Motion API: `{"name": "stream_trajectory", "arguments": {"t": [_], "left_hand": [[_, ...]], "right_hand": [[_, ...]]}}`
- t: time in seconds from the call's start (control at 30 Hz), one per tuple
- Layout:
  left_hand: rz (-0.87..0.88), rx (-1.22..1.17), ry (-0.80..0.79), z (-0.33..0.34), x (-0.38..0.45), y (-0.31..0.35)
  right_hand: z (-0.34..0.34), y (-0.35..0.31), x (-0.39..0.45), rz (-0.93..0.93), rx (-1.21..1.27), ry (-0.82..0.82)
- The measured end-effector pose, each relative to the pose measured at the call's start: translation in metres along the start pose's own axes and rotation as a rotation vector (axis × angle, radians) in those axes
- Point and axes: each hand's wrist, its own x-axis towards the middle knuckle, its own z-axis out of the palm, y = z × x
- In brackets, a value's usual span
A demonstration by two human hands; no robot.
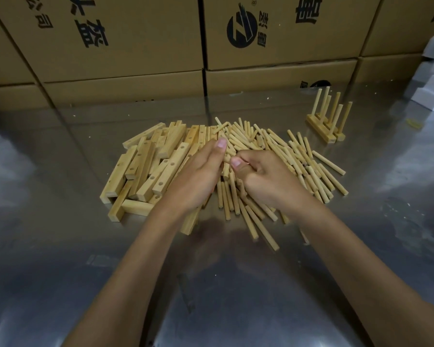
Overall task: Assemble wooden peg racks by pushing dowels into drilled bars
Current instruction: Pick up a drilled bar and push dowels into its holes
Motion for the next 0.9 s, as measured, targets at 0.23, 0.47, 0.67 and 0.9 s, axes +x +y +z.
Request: {"name": "stream_trajectory", "arguments": {"t": [0.23, 0.47, 0.67, 0.9], "left_hand": [[0.031, -0.015, -0.095, 0.004, 0.006, -0.002], [-0.062, -0.151, 0.141, -0.011, 0.009, -0.005], [-0.158, -0.294, 0.292, -0.026, 0.012, -0.012], [-0.165, -0.342, 0.309, -0.025, 0.013, -0.012]], "right_hand": [[-0.026, 0.015, 0.01, 0.037, 0.123, 0.15], [-0.016, 0.042, 0.018, 0.112, -0.047, 0.423], [0.017, 0.054, 0.015, 0.173, -0.55, 0.204], [0.015, 0.049, 0.015, 0.193, -0.57, 0.084]]}}
